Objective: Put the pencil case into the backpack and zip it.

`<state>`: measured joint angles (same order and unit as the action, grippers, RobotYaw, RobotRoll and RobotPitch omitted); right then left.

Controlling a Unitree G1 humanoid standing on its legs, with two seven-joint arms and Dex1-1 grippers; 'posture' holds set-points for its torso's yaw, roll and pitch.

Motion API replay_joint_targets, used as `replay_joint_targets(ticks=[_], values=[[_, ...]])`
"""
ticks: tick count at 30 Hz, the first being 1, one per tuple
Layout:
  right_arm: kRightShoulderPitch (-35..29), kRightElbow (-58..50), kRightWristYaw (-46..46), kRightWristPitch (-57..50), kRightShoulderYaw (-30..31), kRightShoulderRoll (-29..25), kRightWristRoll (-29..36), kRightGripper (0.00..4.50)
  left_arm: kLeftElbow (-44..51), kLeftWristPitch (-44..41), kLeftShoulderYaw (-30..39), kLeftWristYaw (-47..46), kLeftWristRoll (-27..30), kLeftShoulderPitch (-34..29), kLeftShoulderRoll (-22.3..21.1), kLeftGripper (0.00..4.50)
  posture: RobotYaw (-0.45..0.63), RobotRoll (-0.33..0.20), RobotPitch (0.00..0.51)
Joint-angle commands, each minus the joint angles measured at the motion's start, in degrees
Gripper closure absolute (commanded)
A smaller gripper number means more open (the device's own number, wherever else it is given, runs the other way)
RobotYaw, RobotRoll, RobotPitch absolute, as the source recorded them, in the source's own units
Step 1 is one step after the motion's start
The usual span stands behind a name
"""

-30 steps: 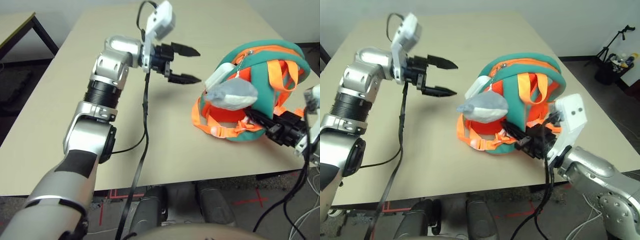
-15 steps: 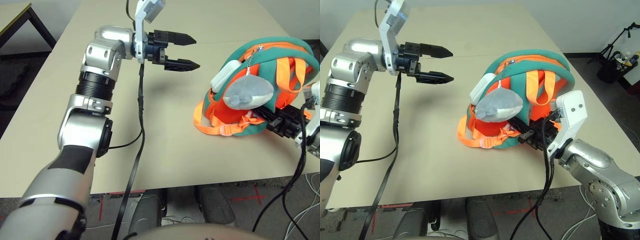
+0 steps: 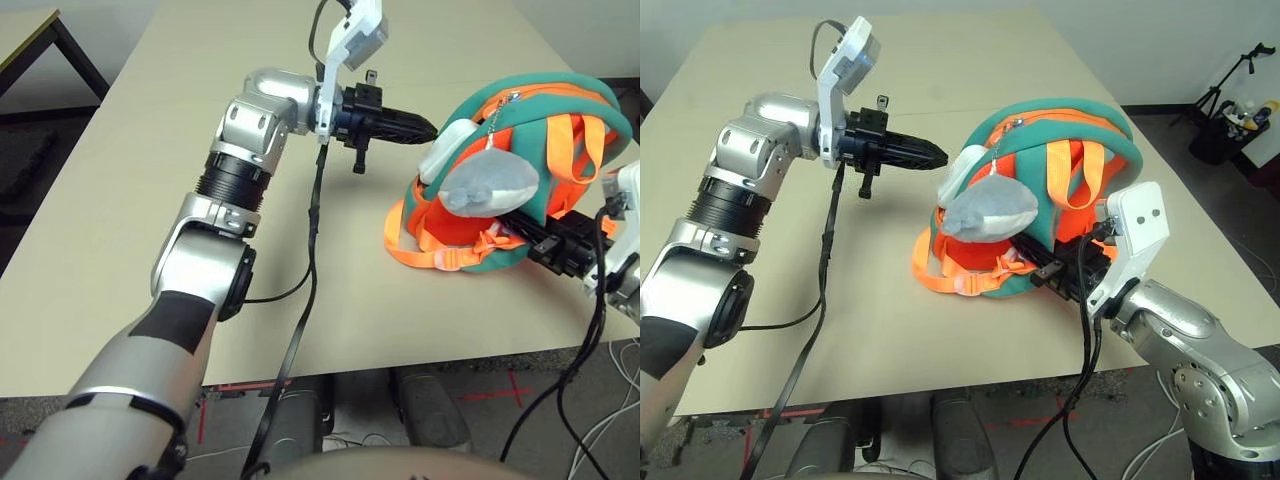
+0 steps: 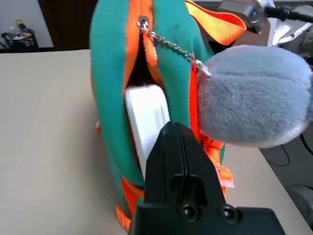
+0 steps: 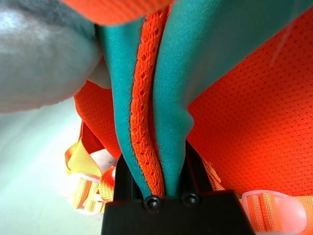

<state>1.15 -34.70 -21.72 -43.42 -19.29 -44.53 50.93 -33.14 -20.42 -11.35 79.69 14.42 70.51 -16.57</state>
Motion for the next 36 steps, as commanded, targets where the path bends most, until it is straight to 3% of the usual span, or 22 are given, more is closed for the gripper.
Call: replay_joint_targets(ticks=[1,12,24,33,36], values=[[-0.25,-1.02,0.31,-1.27,0.07,0.54,0.22,4.28,-2.29,1.47,-0.99,0.32,-1.23,-0.41,0.86,4.5,-0.25,0.0,0.175],[0.69,-2.47,1.77,-2.67,-0.11,1.36,1.17,4.28,-9.82,6.96,-1.93,-1.15,-4.87,0.06,4.39,4.5,-0.26,0.0,0.182],[1.51,-3.51,3.54,-4.12,-0.46,1.58,2.56,4.28,-19.9,12.72,-1.79,-5.11,-7.7,1.56,14.38,4.5,-0.29,0.0,0.188],[1.36,-3.55,4.04,-4.14,-0.5,2.21,2.35,4.28,-23.0,17.08,-0.94,-7.83,-9.7,1.62,16.88,4.5,-0.28,0.0,0.183],[1.47,-3.4,4.16,-4.15,-0.49,2.35,2.26,4.28,-21.54,16.75,1.33,-8.16,-8.36,3.82,15.79,4.5,-0.28,0.0,0.181]])
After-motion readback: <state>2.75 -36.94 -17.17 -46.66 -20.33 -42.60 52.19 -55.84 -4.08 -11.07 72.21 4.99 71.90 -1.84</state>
